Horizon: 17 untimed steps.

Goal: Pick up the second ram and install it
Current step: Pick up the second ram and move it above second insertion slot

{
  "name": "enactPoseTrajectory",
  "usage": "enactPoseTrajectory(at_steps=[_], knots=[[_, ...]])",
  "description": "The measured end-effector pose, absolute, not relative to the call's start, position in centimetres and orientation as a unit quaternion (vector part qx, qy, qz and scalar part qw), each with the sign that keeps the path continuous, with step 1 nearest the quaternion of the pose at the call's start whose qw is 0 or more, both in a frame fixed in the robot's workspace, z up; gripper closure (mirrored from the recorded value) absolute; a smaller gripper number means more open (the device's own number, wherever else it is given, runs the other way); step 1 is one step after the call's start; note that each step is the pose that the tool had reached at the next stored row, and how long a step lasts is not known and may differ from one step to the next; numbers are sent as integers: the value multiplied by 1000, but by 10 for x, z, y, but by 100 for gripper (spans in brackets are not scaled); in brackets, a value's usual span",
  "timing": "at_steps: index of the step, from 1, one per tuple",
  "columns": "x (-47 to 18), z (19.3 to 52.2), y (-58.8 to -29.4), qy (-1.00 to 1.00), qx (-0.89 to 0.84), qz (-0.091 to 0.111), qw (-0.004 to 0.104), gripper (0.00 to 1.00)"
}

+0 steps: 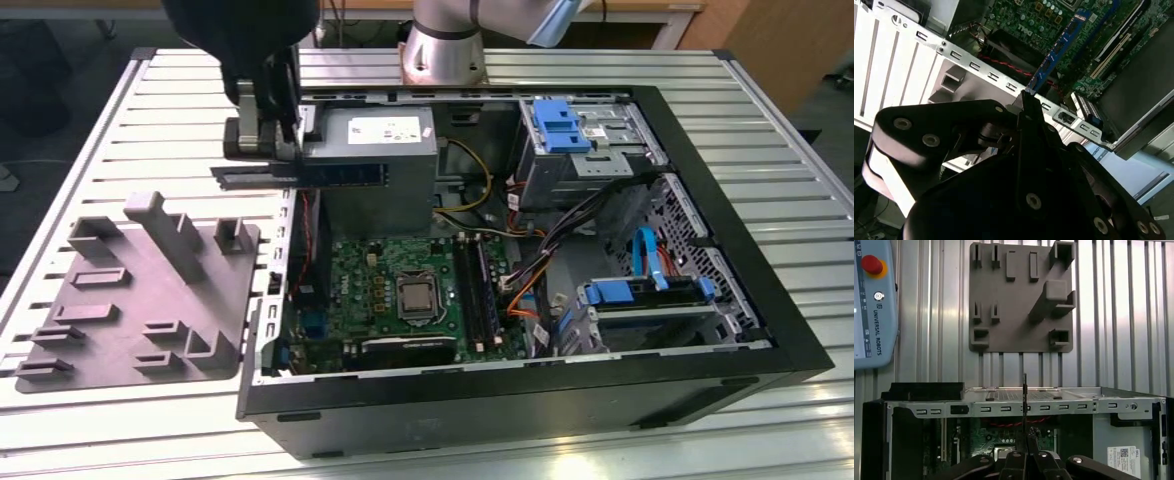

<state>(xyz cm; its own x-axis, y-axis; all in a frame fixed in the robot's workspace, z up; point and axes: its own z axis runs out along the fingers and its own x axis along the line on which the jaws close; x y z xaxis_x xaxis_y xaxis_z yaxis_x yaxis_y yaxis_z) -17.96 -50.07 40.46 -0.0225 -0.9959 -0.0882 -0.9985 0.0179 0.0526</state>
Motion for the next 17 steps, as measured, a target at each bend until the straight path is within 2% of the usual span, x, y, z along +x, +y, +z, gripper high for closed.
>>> enactPoseTrajectory(at_steps=[17], knots=[[-125, 404, -499, 713, -699, 50, 12, 88]])
